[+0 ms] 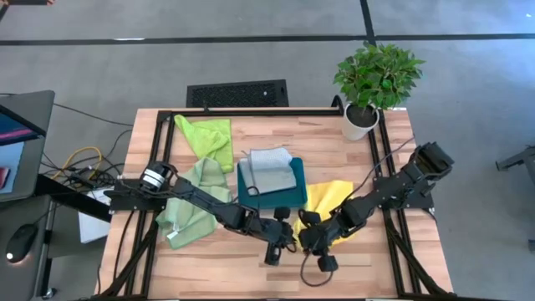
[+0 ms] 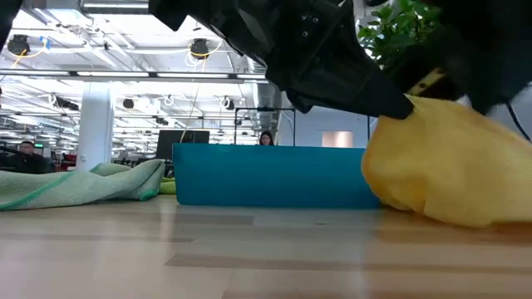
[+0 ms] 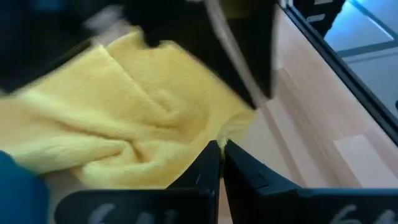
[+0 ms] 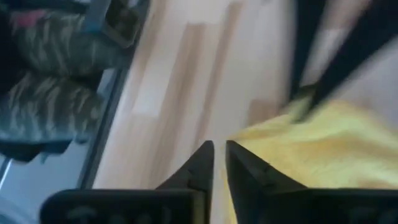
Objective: Fold microfiber towels
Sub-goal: Fold the yellow microfiber towel
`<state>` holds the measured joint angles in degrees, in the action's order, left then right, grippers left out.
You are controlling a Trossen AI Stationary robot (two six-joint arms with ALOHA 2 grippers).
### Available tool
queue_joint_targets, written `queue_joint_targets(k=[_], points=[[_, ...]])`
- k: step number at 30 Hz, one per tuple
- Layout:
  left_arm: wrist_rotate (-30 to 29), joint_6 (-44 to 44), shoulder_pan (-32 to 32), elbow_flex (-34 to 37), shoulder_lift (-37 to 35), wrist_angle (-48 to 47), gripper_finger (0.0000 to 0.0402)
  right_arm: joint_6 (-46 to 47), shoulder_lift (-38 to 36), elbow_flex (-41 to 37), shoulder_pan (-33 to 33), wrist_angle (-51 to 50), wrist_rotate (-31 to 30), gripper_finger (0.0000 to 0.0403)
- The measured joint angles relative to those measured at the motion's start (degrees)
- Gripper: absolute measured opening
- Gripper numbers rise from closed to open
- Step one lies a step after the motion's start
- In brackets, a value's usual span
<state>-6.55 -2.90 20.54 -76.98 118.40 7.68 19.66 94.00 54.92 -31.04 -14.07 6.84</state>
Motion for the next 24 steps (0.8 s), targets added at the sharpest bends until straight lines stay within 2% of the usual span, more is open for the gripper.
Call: queue_joint_targets(k=[8, 12, 17, 24], points=[[-1.0, -0.9, 0.0, -0.1, -1.7, -2.8, 0.0, -0.1, 0.0, 0.0, -1.6, -4.9, -0.5, 0.0152], [-1.0, -1.8, 0.0, -1.6, -2.1, -6.3, 0.0, 3.9, 0.0, 0.0, -1.6, -5.4, -0.7, 0.0179], [-1.8, -2.4, 0.6, -4.3, -2.3, -10.7, 0.0, 5.7, 0.0, 0.0, -1.5, -9.2, -1.0, 0.0189], [-2.0, -2.8, 1.8, -6.7, -2.3, -15.4, 0.0, 5.6, -0.3, 0.0, -2.7, -9.1, -0.9, 0.0176]])
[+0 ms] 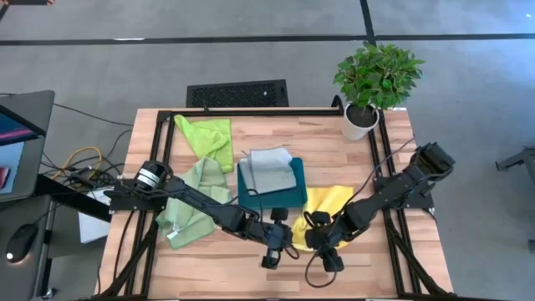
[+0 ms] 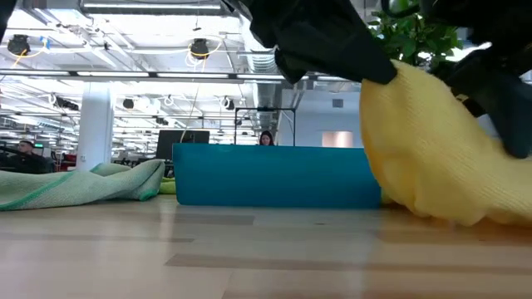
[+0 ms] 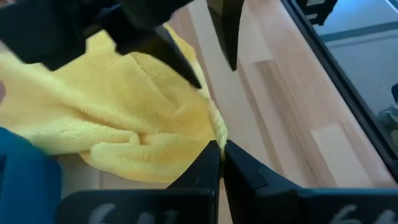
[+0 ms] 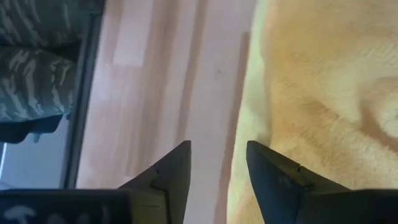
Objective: Fold microfiber towels
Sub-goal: Fold the yellow microfiber towel
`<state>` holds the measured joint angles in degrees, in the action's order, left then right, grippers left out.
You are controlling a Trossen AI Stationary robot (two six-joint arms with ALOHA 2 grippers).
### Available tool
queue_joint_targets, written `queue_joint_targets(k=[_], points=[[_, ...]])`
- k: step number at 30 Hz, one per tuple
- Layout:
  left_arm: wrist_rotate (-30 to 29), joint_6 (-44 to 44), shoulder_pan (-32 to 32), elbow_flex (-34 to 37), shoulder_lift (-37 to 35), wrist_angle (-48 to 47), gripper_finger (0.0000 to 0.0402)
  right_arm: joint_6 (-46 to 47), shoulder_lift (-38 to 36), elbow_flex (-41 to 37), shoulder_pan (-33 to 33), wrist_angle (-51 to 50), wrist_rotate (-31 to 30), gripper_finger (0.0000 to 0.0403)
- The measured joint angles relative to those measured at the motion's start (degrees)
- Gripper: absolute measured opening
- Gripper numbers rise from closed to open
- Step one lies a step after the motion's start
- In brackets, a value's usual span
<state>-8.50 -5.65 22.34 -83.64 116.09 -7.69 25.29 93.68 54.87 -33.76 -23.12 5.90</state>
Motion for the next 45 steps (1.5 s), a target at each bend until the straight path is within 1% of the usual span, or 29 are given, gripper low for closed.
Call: queue_joint_targets(k=[5, 8, 12, 17, 21, 24, 29, 35, 37, 41, 45], points=[[-2.0, -0.2, 0.4, -0.1, 0.0, -0.9, 0.0, 1.8, -0.1, 0.0, -1.0, -0.5, -1.9, 0.0165], [-2.0, -0.2, 0.5, -0.1, 0.0, -0.8, 0.0, 1.8, -0.1, 0.0, -1.7, -0.6, -4.6, 0.016], [-2.0, -0.2, 0.5, -0.1, 0.0, -0.7, 0.0, 1.8, -0.2, 0.0, -1.9, -1.1, -4.7, 0.0155], [-2.0, -0.6, 0.5, -0.1, 0.0, -1.0, 0.0, 1.8, -2.5, 0.0, -2.2, -3.1, -5.3, 0.015], [-2.0, -0.6, 0.5, 0.0, 0.0, -1.0, 0.0, 1.8, -3.6, 0.1, -2.3, -5.2, -9.2, 0.0148], [-2.0, -0.9, 0.5, 0.0, 0.0, -0.8, 0.0, 1.8, -3.3, 0.0, -2.2, -4.7, -10.1, 0.0149], [-2.4, -1.4, 0.4, 0.0, 0.0, 0.4, 0.0, 2.0, -0.6, 0.0, -2.1, -3.4, -10.4, 0.0151], [-2.9, -1.2, 0.4, 0.0, 0.1, 1.3, 0.0, 3.6, -0.5, 0.0, -2.2, -3.1, -10.4, 0.0147], [-4.2, -1.1, 0.5, -0.1, 0.0, 1.5, 0.0, 4.3, -0.5, 0.0, -2.4, -3.1, -10.3, 0.0146], [-6.0, -1.3, 0.6, -1.9, -0.8, -1.3, 0.0, 5.0, 0.4, 0.0, -3.1, -3.1, -10.3, 0.0145], [-7.9, 0.7, 1.0, -5.4, -1.4, -4.3, 0.0, 6.0, 0.5, 0.0, -4.1, -3.9, -10.4, 0.0145]])
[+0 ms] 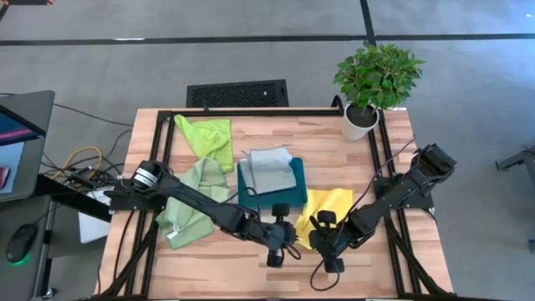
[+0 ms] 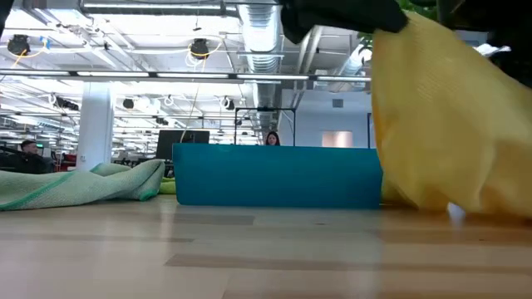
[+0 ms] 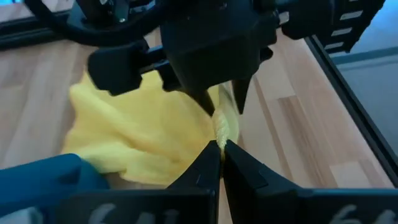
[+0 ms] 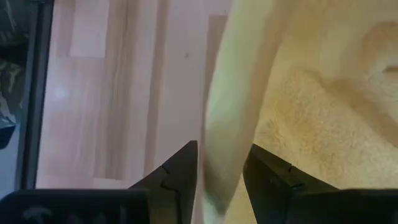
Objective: Fold microfiber towels
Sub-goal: Fold the yellow microfiber towel
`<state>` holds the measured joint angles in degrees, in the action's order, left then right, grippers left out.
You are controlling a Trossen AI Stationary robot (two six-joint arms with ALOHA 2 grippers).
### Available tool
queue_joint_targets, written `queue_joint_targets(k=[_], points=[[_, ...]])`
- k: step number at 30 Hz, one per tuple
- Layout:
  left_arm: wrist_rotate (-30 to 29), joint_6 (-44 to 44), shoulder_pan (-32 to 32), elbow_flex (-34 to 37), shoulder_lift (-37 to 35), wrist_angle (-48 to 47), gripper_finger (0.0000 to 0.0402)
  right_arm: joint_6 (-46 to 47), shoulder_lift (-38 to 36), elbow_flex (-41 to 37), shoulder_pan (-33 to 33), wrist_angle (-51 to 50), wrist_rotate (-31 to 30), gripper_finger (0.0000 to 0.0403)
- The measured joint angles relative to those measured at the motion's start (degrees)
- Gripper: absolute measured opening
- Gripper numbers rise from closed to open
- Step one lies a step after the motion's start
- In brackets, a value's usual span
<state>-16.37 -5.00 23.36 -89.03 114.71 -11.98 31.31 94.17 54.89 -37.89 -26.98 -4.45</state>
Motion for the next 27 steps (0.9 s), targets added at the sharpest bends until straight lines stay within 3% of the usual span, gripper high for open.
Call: queue_joint_targets(k=[13, 27], points=[[-6.4, -0.2, 1.1, -10.6, -0.3, -15.5, 0.0, 9.3, 0.0, 0.0, -5.0, -6.8, -0.1, 0.0145], [-8.3, -1.7, 1.2, -11.7, -0.3, -15.6, 0.0, 13.9, 4.6, 0.0, -8.3, -3.6, 0.1, 0.0142]])
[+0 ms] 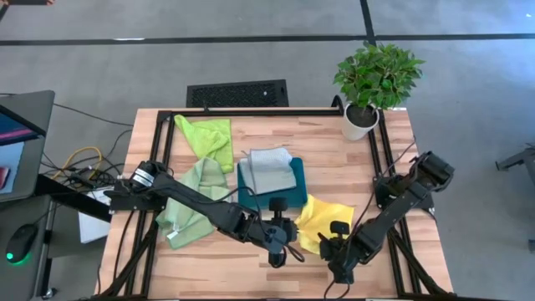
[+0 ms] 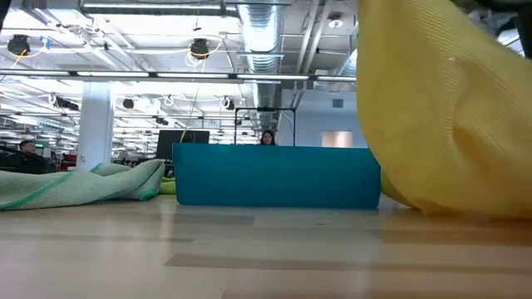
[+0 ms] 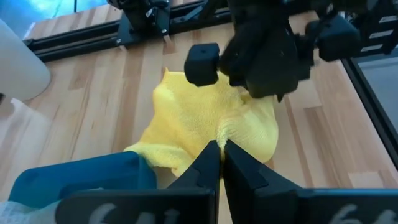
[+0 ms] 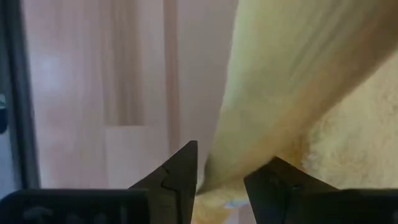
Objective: Fold microfiber towels
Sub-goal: Fold the yellow microfiber towel
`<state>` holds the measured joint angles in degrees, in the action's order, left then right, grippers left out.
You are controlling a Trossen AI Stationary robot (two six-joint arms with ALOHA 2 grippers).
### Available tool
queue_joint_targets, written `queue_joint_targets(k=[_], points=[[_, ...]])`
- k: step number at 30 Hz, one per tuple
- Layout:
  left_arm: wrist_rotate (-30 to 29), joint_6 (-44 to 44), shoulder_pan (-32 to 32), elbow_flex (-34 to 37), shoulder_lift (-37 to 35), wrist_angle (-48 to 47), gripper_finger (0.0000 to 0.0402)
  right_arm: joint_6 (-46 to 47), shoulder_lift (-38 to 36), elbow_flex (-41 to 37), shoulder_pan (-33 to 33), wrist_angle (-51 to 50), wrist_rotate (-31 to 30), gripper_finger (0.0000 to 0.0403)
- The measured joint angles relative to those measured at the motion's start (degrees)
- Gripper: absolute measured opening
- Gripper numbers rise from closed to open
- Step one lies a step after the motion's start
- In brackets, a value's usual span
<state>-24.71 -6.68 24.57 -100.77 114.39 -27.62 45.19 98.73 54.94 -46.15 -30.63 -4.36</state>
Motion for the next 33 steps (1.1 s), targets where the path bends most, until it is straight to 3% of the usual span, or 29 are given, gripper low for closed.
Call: queue_joint_targets(k=[9, 16, 21, 33], points=[[0.0, 0.0, 0.0, 0.0, 0.0, -0.7, 0.0, 2.1, 1.3, 0.0, -0.4, -0.4, 4.5, 0.0084], [0.0, -1.1, 0.0, 0.0, 0.0, -2.9, 0.0, 2.6, -1.3, 0.0, -0.4, -2.9, 5.4, 0.0012], [0.0, -1.6, 0.0, 0.0, 0.0, -4.3, 0.0, 4.2, -5.4, 0.0, -0.4, -9.2, 4.9, 0.0017], [-1.5, -0.4, -2.8, -1.4, 0.0, -5.0, 0.0, 11.3, -19.5, 0.0, -0.4, -28.5, -4.3, 0.0009]])
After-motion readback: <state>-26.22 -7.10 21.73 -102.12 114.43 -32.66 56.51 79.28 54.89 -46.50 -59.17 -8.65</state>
